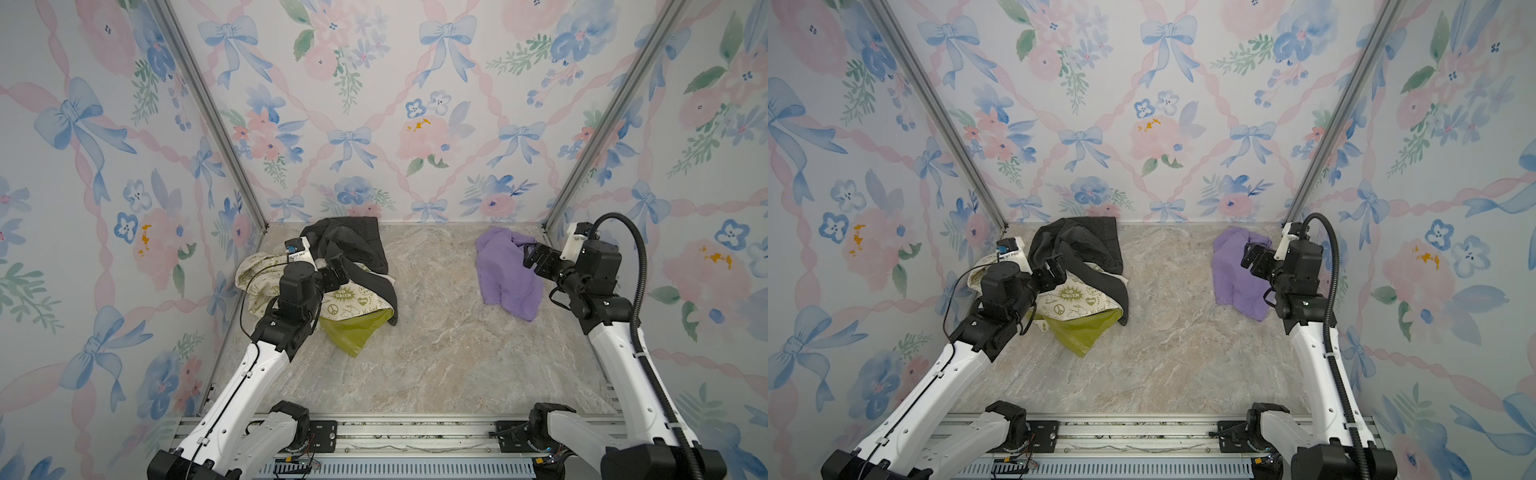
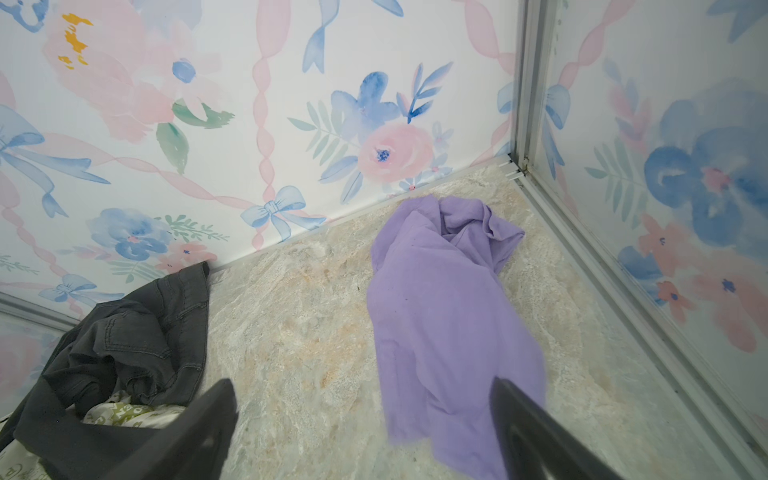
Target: Pick out a specific cloth from the pile
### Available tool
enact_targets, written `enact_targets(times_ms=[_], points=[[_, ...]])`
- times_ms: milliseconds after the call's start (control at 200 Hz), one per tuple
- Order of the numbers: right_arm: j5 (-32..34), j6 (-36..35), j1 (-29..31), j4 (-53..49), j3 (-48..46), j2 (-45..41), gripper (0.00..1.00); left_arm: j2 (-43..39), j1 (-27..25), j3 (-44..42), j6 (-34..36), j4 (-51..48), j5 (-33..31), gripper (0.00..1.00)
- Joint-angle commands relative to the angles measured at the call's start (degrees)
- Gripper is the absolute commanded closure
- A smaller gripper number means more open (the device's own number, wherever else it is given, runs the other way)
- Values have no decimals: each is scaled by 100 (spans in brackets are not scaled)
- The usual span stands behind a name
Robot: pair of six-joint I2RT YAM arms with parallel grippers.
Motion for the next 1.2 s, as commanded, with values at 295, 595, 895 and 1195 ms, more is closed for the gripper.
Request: enact_targets(times_ms=[295,595,895,1195], points=[[709,-1057,343,2161,-2255,-895,3,-990,117,-2485,1651,2986,-934,2],[1188,-1491,349,4607,-4011,70,3,299,700,-3981,2046,5355,-1067,2],[1011,-1567,322,5963,-3579,2069,3,2152,1029,-4046,2119,7557,-730,2],[1084,-1906,628,6650,-3599,2845,3,3465,1139,-3858,2387,8553,-147,2]])
